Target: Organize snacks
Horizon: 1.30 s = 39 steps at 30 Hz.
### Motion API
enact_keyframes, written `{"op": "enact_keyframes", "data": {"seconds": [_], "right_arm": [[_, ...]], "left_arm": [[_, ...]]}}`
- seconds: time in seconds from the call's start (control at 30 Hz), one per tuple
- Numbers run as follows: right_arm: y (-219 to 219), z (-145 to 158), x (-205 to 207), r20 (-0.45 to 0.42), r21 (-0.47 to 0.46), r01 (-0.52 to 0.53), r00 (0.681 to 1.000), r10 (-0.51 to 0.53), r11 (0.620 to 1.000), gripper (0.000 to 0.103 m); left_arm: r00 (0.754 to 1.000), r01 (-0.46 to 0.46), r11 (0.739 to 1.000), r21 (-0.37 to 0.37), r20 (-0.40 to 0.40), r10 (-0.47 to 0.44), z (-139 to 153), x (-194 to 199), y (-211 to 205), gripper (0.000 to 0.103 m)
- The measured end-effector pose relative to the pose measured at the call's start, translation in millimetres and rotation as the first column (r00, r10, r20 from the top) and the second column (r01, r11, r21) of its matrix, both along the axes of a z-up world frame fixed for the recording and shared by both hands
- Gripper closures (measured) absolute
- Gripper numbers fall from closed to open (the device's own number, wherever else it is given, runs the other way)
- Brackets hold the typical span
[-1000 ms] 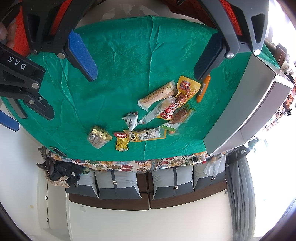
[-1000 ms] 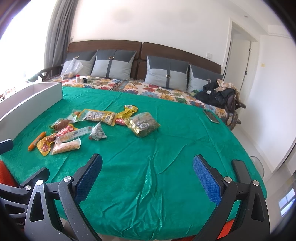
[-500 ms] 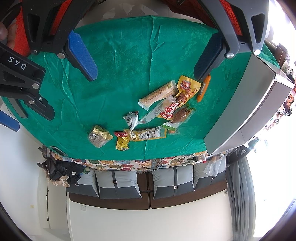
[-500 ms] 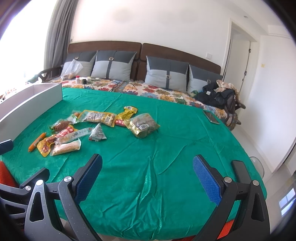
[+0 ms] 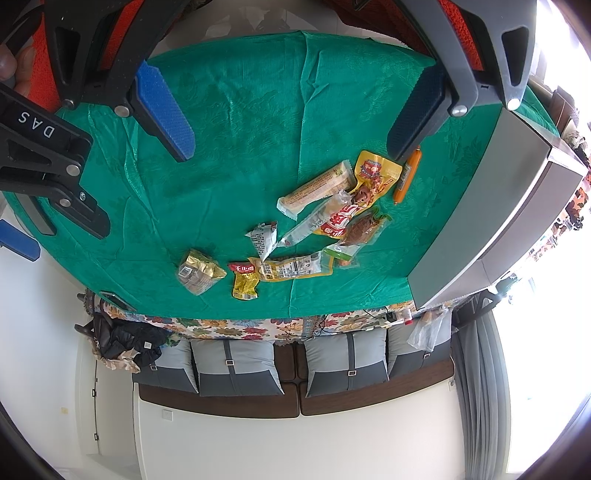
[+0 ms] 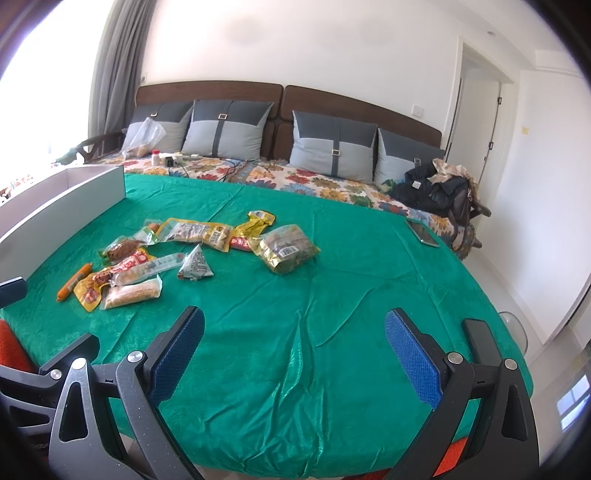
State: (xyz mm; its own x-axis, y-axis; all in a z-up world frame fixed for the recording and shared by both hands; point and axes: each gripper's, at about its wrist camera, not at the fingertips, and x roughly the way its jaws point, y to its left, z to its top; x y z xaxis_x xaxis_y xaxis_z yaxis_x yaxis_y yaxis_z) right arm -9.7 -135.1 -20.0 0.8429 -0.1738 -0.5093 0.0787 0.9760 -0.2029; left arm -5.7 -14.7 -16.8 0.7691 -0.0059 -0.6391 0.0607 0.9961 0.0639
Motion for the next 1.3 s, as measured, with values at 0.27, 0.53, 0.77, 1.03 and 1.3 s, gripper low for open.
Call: {"op": "enact_keyframes", "data": {"seconds": [0.27,0.53,0.77,1.03,1.3], "right_arm": [[0.1,-0.2,-0.2,0.001,0.0,0.0,1.0,0.0,1.0,0.003],[0.4,-0.3,-0.2,0.001,0.0,-0.001,1.0,0.001,1.0,0.003],[0.5,-0.5,-0.2,0.0,0.0,0.001,1.0,-0.001,1.0,0.003],[0.8,-0.5,-0.1,0.0,0.0,0.001,1.0,-0.001,1.0,0.003],[0.7,-0.6,0.1,-0.001,-0.001,-0.001,1.0,0.001,1.0,0.003]], "left_arm": [[1.0,0.0,1.0,0.0,0.0,0.0,-0.4,-0.1,0.2,0.0],[1.0,0.0,1.0,-0.001,0.0,0.0,-0.6,-0.2,0.3,0.0],[1.0,0.0,1.0,-0.001,-0.003,0.0,-0.8,0.2,-1.2,0.0],[1.0,0.003,1.0,-0.001,-0.009,-0.003,-2.9,-0.3,-8.5,0.0],[1.0,0.003,1.0,-0.001,-0.01,-0.003,-3.6,0.3,-8.3,0.0]]}}
